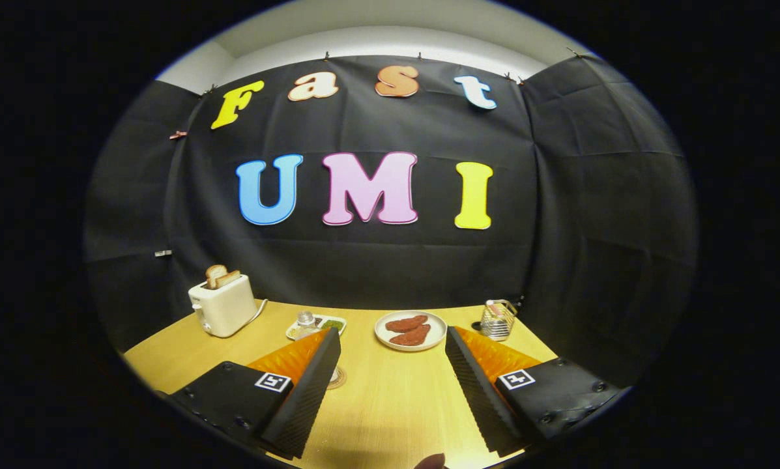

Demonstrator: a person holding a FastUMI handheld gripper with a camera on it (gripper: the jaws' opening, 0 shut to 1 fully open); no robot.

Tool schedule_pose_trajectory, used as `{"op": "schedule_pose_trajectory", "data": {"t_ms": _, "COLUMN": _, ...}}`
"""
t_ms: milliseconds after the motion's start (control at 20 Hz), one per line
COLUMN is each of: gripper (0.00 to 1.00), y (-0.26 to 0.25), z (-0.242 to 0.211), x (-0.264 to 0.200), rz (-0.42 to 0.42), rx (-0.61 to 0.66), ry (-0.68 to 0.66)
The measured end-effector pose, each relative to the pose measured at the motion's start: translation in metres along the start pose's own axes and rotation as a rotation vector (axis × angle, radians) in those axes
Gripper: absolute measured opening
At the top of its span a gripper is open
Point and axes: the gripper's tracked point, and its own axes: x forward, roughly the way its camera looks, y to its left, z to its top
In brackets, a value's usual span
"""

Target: Take the bottle from table, then pour the juice into the cup, finally place the bottle on the coaster

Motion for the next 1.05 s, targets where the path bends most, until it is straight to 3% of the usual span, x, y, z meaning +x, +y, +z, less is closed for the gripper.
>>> {"op": "schedule_pose_trajectory", "data": {"t_ms": 200, "gripper": 0.99, "y": -0.021, "z": 0.030, "x": -0.028, "rz": -0.043, "rx": -0.064, "ry": -0.032}}
{"op": "schedule_pose_trajectory", "data": {"t_ms": 500, "gripper": 0.99, "y": -0.026, "z": 0.055, "x": -0.043, "rz": -0.049, "rx": -0.053, "ry": -0.039}}
{"op": "schedule_pose_trajectory", "data": {"t_ms": 1050, "gripper": 0.97, "y": -0.018, "z": 0.073, "x": -0.043, "rz": 0.040, "rx": -0.151, "ry": -0.064}}
